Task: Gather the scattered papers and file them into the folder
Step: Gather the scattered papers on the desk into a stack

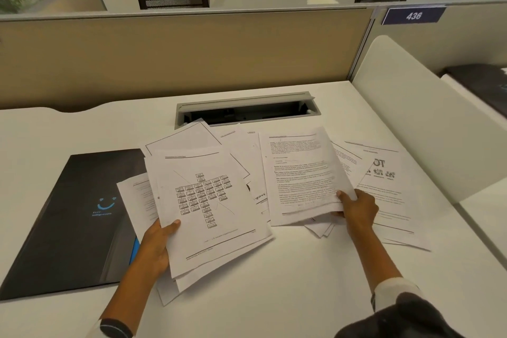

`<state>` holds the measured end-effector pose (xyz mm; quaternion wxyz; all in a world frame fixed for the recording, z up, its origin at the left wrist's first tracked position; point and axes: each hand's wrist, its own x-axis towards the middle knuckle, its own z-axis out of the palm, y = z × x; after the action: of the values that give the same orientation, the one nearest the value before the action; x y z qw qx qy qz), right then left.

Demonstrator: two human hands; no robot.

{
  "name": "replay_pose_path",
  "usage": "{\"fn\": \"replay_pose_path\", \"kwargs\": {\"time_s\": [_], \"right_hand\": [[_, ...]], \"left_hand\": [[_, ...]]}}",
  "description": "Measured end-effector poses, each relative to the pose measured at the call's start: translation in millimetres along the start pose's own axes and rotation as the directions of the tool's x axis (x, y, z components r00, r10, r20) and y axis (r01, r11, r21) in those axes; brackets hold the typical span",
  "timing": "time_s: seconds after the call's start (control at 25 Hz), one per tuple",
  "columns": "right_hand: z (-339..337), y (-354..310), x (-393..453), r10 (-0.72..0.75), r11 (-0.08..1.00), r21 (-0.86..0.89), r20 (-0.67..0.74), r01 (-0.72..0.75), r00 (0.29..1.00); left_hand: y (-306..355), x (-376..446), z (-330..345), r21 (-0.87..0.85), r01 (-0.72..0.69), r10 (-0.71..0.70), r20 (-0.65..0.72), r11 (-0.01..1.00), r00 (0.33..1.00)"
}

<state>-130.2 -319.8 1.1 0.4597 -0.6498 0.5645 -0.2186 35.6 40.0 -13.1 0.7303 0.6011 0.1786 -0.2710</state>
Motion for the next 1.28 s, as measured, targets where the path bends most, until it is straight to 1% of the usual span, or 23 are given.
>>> {"fn": "replay_pose_path", "kwargs": {"time_s": [0.08, 0.16, 0.2, 0.28, 0.4, 0.48, 0.56, 0.68, 0.84, 0.88, 0.92, 0.96, 1.0, 1.04, 1.08, 1.12, 1.16, 1.2, 1.24, 1.28], "right_hand": [[3.9, -4.1, -10.2, 0.026, 0.983, 0.182, 0.039, -0.033, 0.999], [15.2, -13.1, -31.3, 0.006, 0.961, 0.272, 0.139, -0.044, 0.99], [22.8, -16.7, -44.3, -0.026, 0.958, 0.285, 0.198, -0.032, 0.98], [37.6, -20.7, -71.8, -0.092, 0.967, 0.253, 0.29, 0.017, 0.953], [59.5, -17.7, -103.6, -0.187, 0.981, 0.111, 0.332, 0.159, 0.924], [69.4, -15.7, -120.1, -0.223, 0.975, 0.079, 0.379, 0.209, 0.898], [75.0, -14.3, -129.1, -0.244, 0.968, 0.061, 0.425, 0.241, 0.872], [71.2, -14.0, -125.1, -0.265, 0.951, -0.009, 0.492, 0.309, 0.829], [63.7, -11.7, -116.5, -0.258, 0.924, -0.062, 0.627, 0.377, 0.735], [65.0, -11.2, -118.6, -0.247, 0.919, -0.076, 0.651, 0.386, 0.717], [66.1, -11.2, -120.4, -0.244, 0.918, -0.083, 0.651, 0.387, 0.719], [66.0, -12.4, -120.0, -0.25, 0.925, -0.08, 0.605, 0.371, 0.756], [63.9, -14.4, -115.3, -0.264, 0.937, -0.066, 0.504, 0.342, 0.822], [59.4, -15.6, -106.1, -0.281, 0.946, -0.057, 0.354, 0.32, 0.892], [52.2, -16.7, -93.1, -0.292, 0.943, -0.104, 0.193, 0.315, 0.937], [43.0, -17.5, -78.1, -0.289, 0.928, -0.226, 0.071, 0.297, 0.955], [33.9, -16.9, -62.6, -0.252, 0.888, -0.397, 0.002, 0.232, 0.968], [26.2, -16.2, -49.5, -0.183, 0.823, -0.553, -0.038, 0.132, 0.982], [21.1, -17.3, -40.0, -0.104, 0.759, -0.65, -0.057, 0.042, 0.993], [18.4, -19.5, -33.6, -0.034, 0.726, -0.687, -0.059, -0.016, 0.998]], "left_hand": [[-0.5, -1.1, 2.1, -0.004, 0.002, -0.002, 0.011, 1.0, 1.0], [1.6, -1.6, 3.4, -0.015, 0.001, -0.001, 0.032, 1.0, 0.999], [2.8, -1.7, 4.4, -0.015, 0.004, -0.003, 0.043, 1.0, 0.999], [2.7, -1.7, 7.4, -0.023, 0.005, -0.004, 0.05, 1.0, 0.999], [4.7, -5.7, 13.2, -0.116, -0.003, 0.01, 0.056, 0.993, 0.998], [6.3, -7.1, 15.0, -0.136, -0.004, 0.017, 0.093, 0.991, 0.995], [6.6, -7.2, 16.2, -0.103, 0.0, 0.011, 0.11, 0.995, 0.994], [2.7, -6.7, 16.6, -0.011, -0.048, 0.049, 0.093, 0.999, 0.995], [-3.3, -5.4, 16.0, -0.014, -0.037, 0.038, 0.106, 0.999, 0.994], [-4.4, -4.5, 15.9, -0.005, -0.027, 0.028, 0.097, 1.0, 0.995], [-5.5, -3.1, 15.3, 0.007, -0.019, 0.019, 0.088, 1.0, 0.996], [-6.3, -1.8, 13.8, 0.013, -0.016, 0.015, 0.084, 1.0, 0.996], [-6.8, -0.1, 11.9, 0.015, -0.015, 0.013, 0.084, 1.0, 0.996], [-6.8, 1.2, 9.9, 0.017, -0.013, 0.012, 0.083, 1.0, 0.996], [-6.8, 2.1, 7.2, 0.024, -0.01, 0.008, 0.079, 1.0, 0.997], [-6.8, 2.6, 5.1, 0.03, -0.008, 0.005, 0.073, 1.0, 0.997], [-6.9, 3.2, 3.1, 0.035, -0.007, 0.004, 0.071, 0.999, 0.997], [-7.1, 3.8, 1.5, 0.037, -0.004, 0.001, 0.072, 0.999, 0.997], [-7.7, 5.0, 0.5, 0.039, 0.001, -0.004, 0.074, 0.999, 0.997], [-8.1, 5.5, 0.2, 0.041, 0.005, -0.008, 0.078, 0.999, 0.997]]}}
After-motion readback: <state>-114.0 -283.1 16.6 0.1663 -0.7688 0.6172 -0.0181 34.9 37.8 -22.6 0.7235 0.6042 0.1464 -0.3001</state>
